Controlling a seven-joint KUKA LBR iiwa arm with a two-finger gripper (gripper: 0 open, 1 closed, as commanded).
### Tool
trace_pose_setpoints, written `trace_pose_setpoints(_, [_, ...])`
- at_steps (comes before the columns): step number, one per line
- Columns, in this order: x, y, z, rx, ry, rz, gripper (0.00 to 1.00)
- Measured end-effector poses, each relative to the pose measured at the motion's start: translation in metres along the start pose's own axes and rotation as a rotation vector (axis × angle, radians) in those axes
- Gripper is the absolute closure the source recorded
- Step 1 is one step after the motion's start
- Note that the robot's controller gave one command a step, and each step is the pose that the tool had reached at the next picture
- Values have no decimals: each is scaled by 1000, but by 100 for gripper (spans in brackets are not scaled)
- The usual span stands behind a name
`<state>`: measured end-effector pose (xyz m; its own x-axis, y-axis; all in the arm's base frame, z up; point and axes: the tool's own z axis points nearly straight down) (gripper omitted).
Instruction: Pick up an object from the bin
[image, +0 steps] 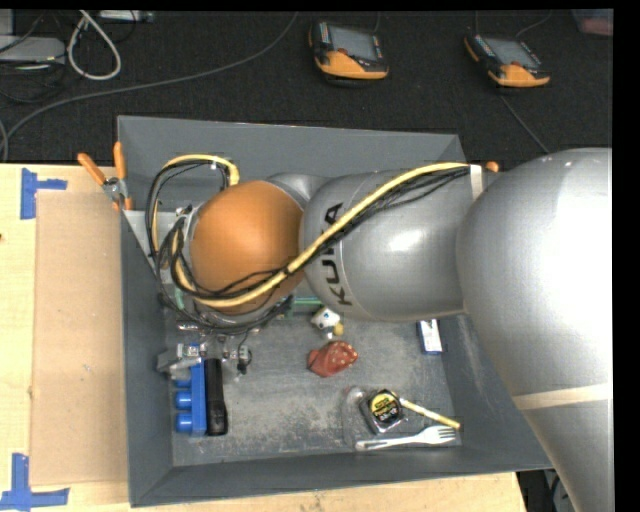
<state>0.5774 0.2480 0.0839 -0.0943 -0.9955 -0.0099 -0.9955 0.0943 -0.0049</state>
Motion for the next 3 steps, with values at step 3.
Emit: trace_pose_setpoints(3, [-1, 1, -73, -4, 0, 8, 100])
